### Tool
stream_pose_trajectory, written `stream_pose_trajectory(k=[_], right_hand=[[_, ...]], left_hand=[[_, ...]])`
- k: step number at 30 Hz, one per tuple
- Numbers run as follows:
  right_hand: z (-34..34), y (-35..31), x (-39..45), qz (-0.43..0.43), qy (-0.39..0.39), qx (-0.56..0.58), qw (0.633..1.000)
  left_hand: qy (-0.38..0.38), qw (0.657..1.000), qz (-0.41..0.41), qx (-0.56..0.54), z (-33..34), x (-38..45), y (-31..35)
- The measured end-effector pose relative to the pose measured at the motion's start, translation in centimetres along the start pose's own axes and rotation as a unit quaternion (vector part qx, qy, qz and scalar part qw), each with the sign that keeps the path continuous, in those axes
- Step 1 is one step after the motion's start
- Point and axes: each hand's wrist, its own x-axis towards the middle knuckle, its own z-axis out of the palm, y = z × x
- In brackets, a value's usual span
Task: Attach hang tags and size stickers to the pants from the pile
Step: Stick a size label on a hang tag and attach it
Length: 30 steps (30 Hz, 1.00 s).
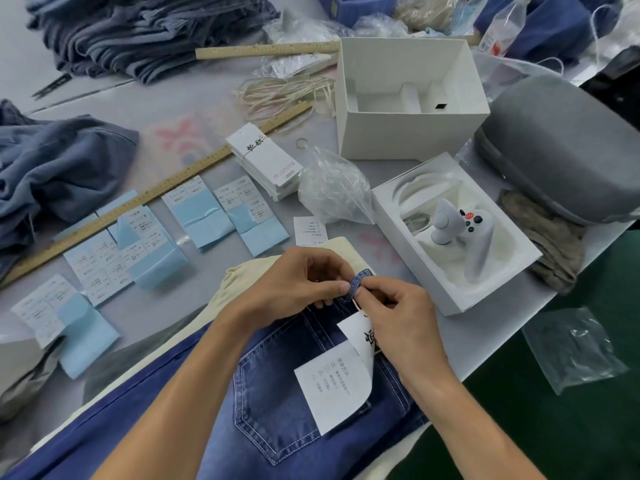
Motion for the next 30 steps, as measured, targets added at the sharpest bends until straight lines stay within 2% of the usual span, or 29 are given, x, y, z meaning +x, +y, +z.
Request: stream_pose_trajectory(k=[5,10,14,17,19,22,26,30], right_hand=[[-0.3,-0.3,0.0,0.013,-0.012,0.006,1.000],[-1.4,-1.0,0.0,0.076,-0.029,0.056,0.995],[-2.7,-2.0,-1.3,0.079,-0.015,0.130,0.988],[-3.6,-2.2,-2.6,0.097,-0.029,0.202,0.974],[-4.0,-2.2,-3.6,0.113,-0.042,0.209,0.971],[-3.3,-2.3,-4.8,0.125,-0.104,0.229,0.960],[-1.1,-2.5,-3.9,0.068,-0.139,0.128,0.980],[0.1,-2.3,-0.8,0.008,-0.067,-0.023,0.997]], left_hand=[[-0.021,1.000,-0.001,-0.012,0.1,0.1,0.4],[0.063,0.995,0.003,-0.080,0.7,0.0,0.2],[0.101,0.985,0.011,-0.141,0.8,-0.2,-0.1],[0.133,0.981,0.014,-0.139,1.0,-0.1,-0.4],[0.149,0.981,0.014,-0.126,1.2,-0.1,-0.6],[0.144,0.984,0.022,-0.105,1.3,-0.1,-0.7],[0.106,0.986,0.016,-0.125,0.6,0.0,0.1],[0.077,0.990,-0.007,-0.115,-0.7,0.3,1.0]])
